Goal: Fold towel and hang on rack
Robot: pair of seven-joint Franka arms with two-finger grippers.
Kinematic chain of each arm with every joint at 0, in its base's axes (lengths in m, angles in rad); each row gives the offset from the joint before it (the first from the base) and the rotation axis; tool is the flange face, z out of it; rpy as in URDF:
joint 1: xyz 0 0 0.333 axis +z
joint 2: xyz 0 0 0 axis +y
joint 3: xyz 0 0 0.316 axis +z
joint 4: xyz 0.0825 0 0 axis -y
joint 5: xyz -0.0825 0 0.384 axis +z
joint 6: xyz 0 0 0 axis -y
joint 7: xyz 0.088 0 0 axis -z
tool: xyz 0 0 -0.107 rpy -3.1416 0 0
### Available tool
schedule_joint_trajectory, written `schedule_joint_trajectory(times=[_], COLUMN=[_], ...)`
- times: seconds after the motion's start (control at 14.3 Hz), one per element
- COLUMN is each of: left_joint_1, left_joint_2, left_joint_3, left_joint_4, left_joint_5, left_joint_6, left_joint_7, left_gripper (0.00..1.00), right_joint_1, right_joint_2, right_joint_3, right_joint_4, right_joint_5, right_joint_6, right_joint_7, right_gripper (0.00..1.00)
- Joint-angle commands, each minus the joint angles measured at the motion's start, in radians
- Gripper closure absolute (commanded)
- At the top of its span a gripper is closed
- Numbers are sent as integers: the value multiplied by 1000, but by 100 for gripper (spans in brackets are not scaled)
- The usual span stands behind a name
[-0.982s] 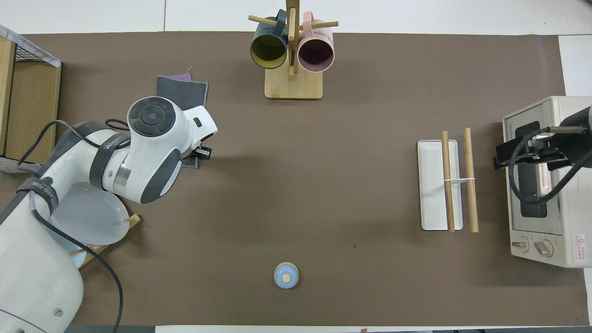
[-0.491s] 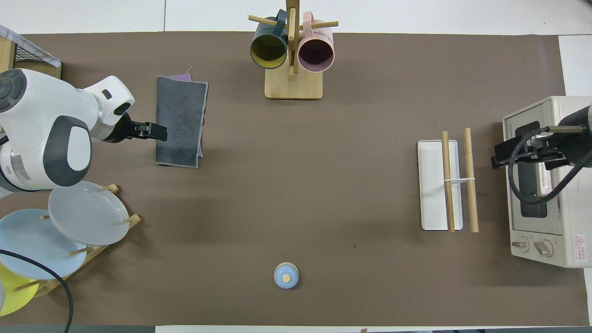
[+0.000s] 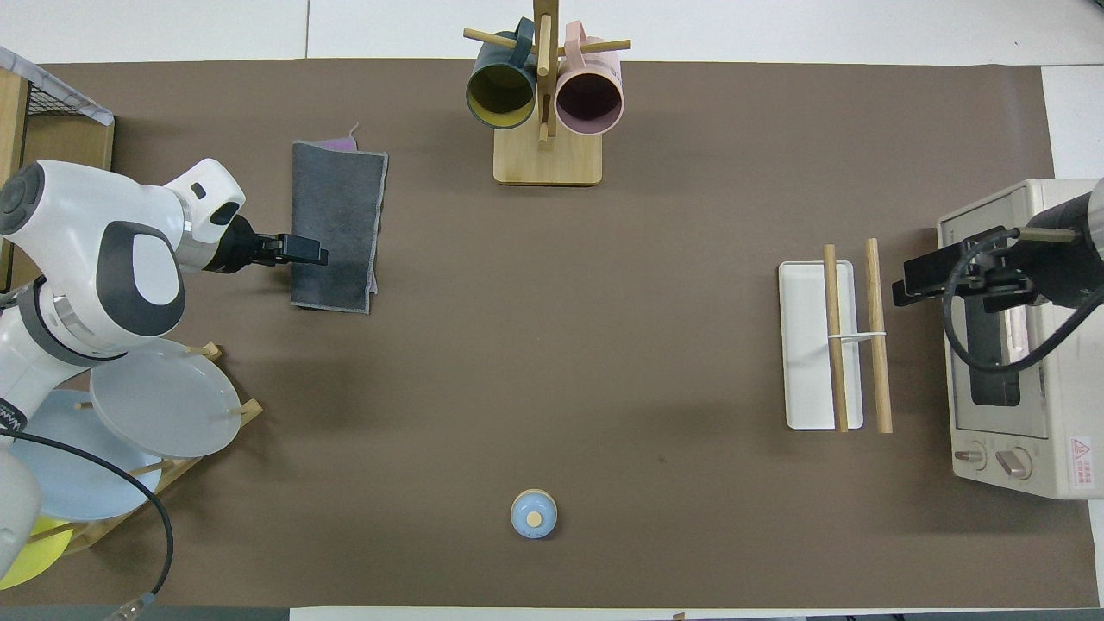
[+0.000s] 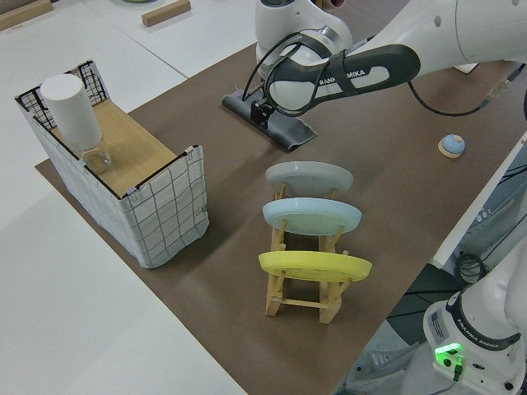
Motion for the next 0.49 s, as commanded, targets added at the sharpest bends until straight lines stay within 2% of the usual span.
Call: schedule_joint_trajectory(times=[0.0,0.21,0.42], left_joint_1=[12,8,5], left_joint_2=[14,40,44], left_joint_3=[-7,-7,-13], left_joint_4=[-3,2,5], left_joint_5=[-29,-59,-66], left_joint_6=[18,53,66], left_joint_7=[32,32,30], left_gripper=[4,10,12], right_joint_1=[-4,25,77], right_joint_2=[-97,-111,-115], right_joint_3=[6,6,6], right_joint_4=[-185,-227,-239], right_joint_5=[104,248,285], right_joint_6=[125,208,238], right_joint_7=[90,408,597], right_gripper=[0,0,0])
